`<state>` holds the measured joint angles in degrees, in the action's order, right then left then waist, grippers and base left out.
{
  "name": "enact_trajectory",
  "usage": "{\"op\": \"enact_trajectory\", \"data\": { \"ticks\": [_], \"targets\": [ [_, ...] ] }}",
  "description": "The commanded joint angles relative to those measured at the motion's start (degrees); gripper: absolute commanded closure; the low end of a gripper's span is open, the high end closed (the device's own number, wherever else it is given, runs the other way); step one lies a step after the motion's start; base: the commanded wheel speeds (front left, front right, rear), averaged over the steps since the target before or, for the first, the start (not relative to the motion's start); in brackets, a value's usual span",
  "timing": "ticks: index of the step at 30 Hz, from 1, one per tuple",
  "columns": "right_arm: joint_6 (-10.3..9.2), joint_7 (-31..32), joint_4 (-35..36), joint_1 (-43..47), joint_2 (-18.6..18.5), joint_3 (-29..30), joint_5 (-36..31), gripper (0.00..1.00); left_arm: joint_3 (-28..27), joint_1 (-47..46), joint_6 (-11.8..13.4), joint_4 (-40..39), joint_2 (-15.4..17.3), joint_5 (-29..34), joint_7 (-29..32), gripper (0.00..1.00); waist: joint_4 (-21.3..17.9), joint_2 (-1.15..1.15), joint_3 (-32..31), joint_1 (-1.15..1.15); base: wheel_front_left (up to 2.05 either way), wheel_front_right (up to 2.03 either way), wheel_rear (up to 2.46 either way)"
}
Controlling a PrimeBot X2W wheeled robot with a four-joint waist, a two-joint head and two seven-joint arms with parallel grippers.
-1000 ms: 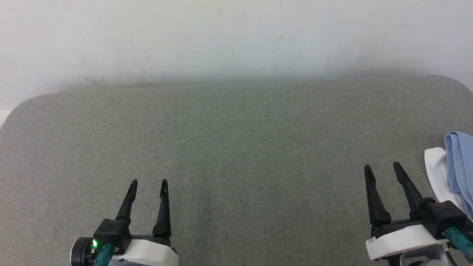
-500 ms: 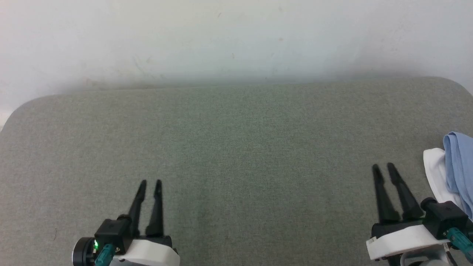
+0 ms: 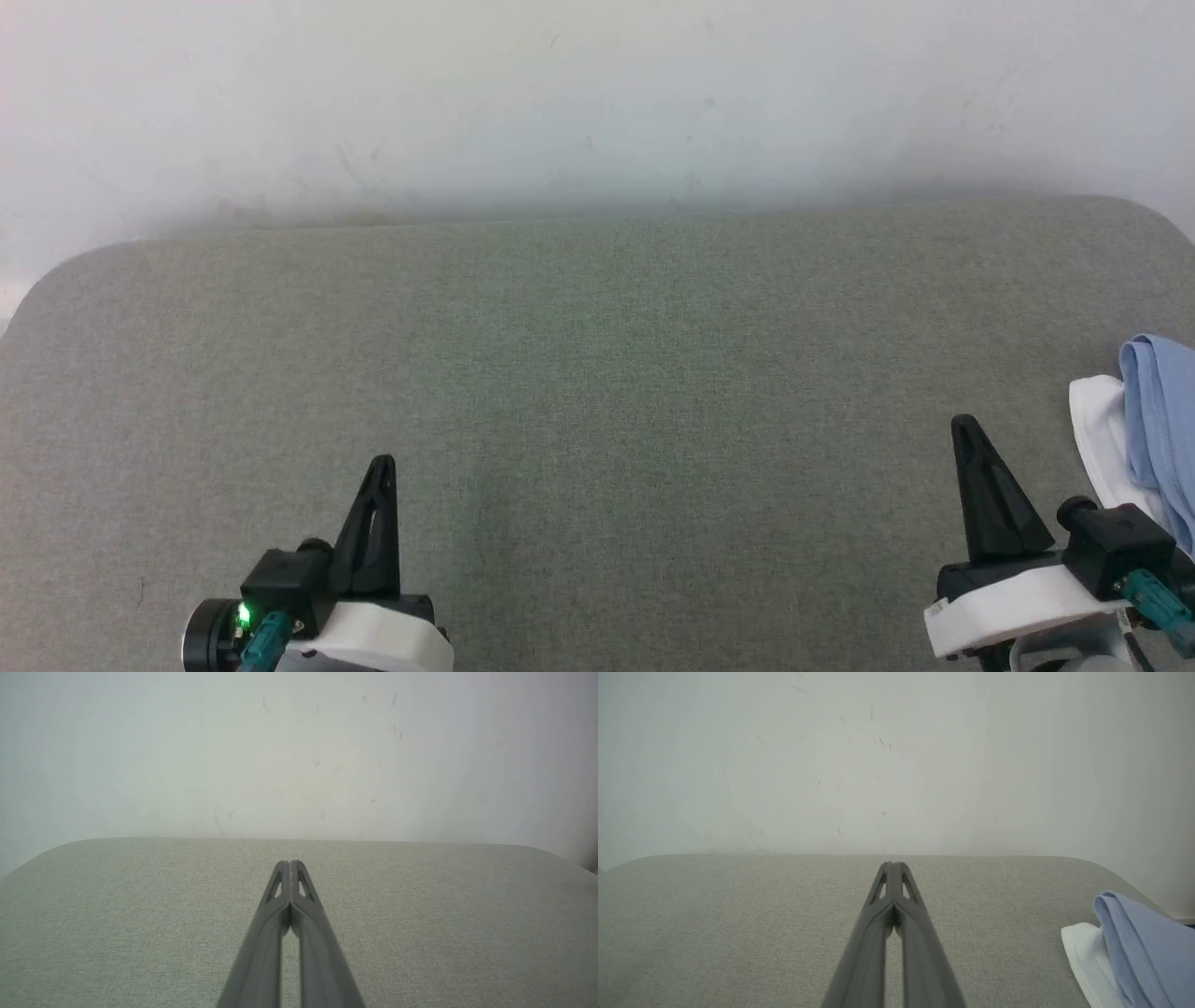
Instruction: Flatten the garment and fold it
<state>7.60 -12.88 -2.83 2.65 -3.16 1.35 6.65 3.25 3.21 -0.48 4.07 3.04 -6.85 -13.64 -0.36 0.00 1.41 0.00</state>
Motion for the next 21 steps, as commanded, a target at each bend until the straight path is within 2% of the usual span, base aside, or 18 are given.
{"op": "enact_trajectory", "data": {
  "ticks": [1, 21],
  "targets": [
    [-0.01, 0.41, 0.24, -0.3, 0.04, -0.12, -0.39, 1.0, -0.23, -0.37, 0.05, -0.3, -0.02, 0.64, 0.35, 1.0, 0.01, 0.0, -0.03, 0.0, 0.0, 0.0, 0.0],
    [-0.03, 2.56, 0.68, -0.7, 0.08, -0.33, -1.47, 1.0, -0.75, -0.86, 0.12, -0.95, -0.04, 1.71, 2.64, 1.0, 0.07, 0.0, -0.26, 0.0, 0.0, 0.0, 0.0]
  ]
}}
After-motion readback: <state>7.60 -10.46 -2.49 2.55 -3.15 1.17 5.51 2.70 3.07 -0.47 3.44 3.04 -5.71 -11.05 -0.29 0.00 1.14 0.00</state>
